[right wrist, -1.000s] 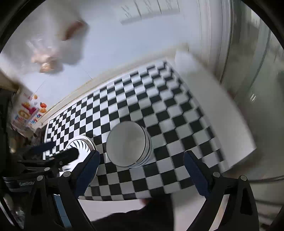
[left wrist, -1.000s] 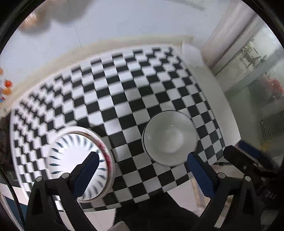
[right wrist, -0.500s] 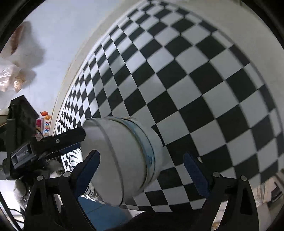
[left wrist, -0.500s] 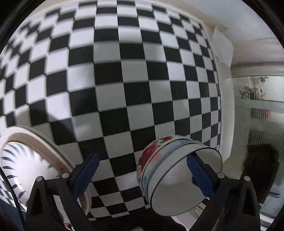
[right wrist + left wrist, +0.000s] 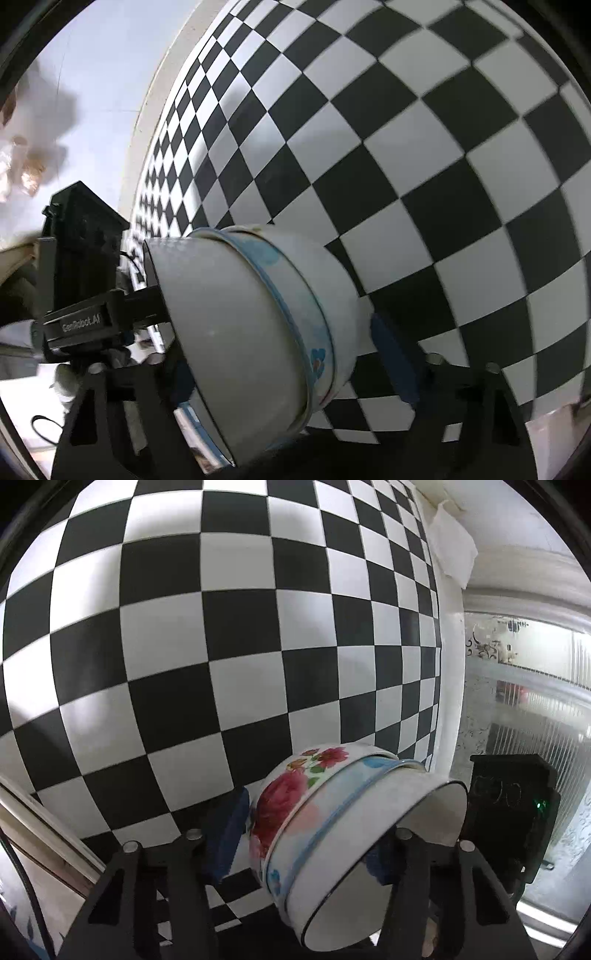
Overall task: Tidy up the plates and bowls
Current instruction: 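Grasp the rim of the nested bowl stack with both grippers and lift it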
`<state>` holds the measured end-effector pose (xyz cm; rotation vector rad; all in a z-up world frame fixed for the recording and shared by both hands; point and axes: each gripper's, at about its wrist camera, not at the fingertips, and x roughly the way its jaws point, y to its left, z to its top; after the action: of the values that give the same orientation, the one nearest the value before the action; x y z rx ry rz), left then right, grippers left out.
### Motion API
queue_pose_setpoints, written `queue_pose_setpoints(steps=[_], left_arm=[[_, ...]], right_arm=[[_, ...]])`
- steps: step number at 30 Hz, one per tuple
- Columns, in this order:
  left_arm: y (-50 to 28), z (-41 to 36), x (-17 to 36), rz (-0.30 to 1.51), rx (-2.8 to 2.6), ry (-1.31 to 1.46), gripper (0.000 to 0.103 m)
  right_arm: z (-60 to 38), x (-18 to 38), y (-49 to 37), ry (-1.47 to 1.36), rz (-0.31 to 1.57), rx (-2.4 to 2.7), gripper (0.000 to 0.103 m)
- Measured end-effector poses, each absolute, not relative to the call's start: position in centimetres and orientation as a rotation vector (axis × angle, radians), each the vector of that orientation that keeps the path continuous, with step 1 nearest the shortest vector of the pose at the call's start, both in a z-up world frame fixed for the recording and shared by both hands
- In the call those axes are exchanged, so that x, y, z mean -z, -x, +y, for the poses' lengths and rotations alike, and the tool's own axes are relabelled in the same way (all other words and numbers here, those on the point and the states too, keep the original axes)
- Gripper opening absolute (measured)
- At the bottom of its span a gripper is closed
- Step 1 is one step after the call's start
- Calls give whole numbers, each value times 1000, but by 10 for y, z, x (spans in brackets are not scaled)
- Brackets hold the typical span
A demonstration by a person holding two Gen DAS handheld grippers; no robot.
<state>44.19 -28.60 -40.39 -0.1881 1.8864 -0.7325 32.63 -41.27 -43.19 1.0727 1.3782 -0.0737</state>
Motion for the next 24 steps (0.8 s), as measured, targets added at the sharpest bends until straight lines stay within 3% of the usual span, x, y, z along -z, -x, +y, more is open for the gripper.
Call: queue_pose_setpoints(steps=[2,16,24], left_arm=[[-439,-288,399,1856,740,155,53],[-434,-269,377,1795,711,102,52],[-436,-254,375,1766,681,138,52]], right_arm=[[-413,438,-324,-1050,1382,103,64],[-392,446,-321,-1089,1354,115,61],[-371,432,-342,-1018,1330,87,52]])
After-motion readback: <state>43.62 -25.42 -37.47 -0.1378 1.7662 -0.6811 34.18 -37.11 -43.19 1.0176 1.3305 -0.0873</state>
